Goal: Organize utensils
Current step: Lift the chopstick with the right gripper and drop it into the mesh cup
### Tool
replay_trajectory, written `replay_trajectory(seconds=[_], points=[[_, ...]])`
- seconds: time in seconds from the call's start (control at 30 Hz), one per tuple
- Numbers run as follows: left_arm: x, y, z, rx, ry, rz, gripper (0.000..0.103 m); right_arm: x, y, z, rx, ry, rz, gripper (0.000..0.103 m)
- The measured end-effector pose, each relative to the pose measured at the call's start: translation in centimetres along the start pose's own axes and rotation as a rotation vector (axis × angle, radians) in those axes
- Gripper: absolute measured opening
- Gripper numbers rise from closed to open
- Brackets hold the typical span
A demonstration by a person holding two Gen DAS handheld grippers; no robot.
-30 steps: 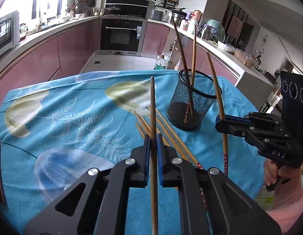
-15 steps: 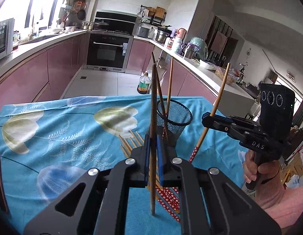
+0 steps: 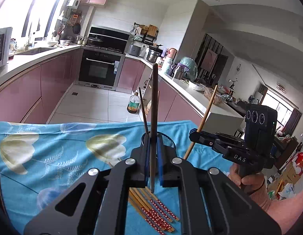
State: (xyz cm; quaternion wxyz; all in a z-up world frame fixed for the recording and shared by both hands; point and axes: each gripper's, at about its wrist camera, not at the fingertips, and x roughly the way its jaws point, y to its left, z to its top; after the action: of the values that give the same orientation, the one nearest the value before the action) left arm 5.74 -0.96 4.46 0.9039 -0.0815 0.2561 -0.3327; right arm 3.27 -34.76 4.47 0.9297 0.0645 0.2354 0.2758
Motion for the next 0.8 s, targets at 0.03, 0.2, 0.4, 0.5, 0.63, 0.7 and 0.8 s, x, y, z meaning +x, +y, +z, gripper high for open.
replay_trajectory(seconds=[0.03,0.2,0.4,0.5,0.63,0.7,0.8], points=[[0.1,-0.1,0.4,0.002,-0.007,0.000,0.007,0.0,-0.1,0.3,-0.004,-0.005,-0.005,0.006],[0.9,-0.8,2.6,0.016,-0.032,-0.018,0.007,-0.6,-0.2,1.9,-0.021,-0.031,-0.020,0.006],[2.0,-1.5,5.2,0.026,-0.055,-0.039,0.007,-1.0,-0.9,3.7,-0.031,-0.069,-0.050,0.006],[2.5,-1.9,6.3,0.043,-0.076,-0.038,0.007,-1.0,-1.3,4.3,-0.036,-0.084,-0.069,0.006],[3.7,-2.3,7.4,0.057,-0.078,-0.028,0.007,-0.6,-2.0,5.0,-0.029,-0.095,-0.083,0.006],[4.6,-2.3,7.7,0.061,-0.069,-0.013,0.007,-0.2,-2.4,5.1,-0.020,-0.094,-0.091,0.006],[6.2,-2.2,7.8,0.060,-0.044,0.003,0.007,0.5,-3.1,4.9,-0.003,-0.081,-0.099,0.006]])
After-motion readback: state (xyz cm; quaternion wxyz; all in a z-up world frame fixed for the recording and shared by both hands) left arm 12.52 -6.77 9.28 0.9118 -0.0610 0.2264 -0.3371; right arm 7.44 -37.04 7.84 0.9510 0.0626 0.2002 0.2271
